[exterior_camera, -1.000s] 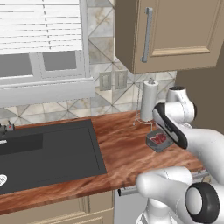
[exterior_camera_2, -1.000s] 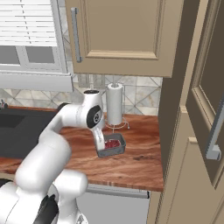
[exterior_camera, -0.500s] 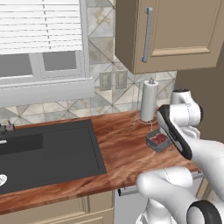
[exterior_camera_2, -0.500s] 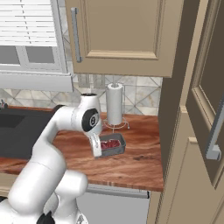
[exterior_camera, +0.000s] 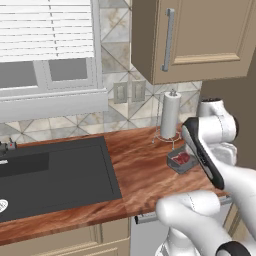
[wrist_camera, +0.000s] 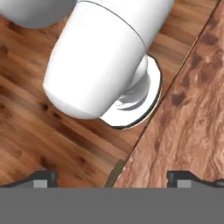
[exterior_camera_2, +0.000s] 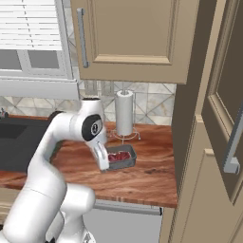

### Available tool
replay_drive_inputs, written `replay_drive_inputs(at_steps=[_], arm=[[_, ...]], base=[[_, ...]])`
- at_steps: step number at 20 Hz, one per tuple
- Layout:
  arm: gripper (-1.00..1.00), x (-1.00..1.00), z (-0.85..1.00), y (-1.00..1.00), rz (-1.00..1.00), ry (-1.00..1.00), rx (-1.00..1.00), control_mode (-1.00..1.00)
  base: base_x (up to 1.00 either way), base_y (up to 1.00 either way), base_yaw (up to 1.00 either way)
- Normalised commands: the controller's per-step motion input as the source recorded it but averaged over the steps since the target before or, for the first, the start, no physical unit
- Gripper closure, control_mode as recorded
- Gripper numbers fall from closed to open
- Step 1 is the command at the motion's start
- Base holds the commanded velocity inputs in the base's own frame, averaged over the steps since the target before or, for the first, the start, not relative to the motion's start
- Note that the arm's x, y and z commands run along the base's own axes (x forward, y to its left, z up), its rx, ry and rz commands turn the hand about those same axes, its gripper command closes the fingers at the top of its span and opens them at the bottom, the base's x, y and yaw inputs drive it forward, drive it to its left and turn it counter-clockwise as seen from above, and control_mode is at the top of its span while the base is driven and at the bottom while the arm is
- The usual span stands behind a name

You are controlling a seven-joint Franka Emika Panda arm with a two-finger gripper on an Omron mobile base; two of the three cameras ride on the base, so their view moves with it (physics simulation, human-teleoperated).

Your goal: Retrieve the tupperware from the cabinet, then place the raw meat into the tupperware to avoid contamination.

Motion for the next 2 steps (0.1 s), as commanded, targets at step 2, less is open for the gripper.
replay_drive_inputs(at_steps=[2], arm=[[-1.0,-0.28,0.1,0.11,0.2,0.0,0.0,-1.0]], base=[[0.0,0.0,0.0]])
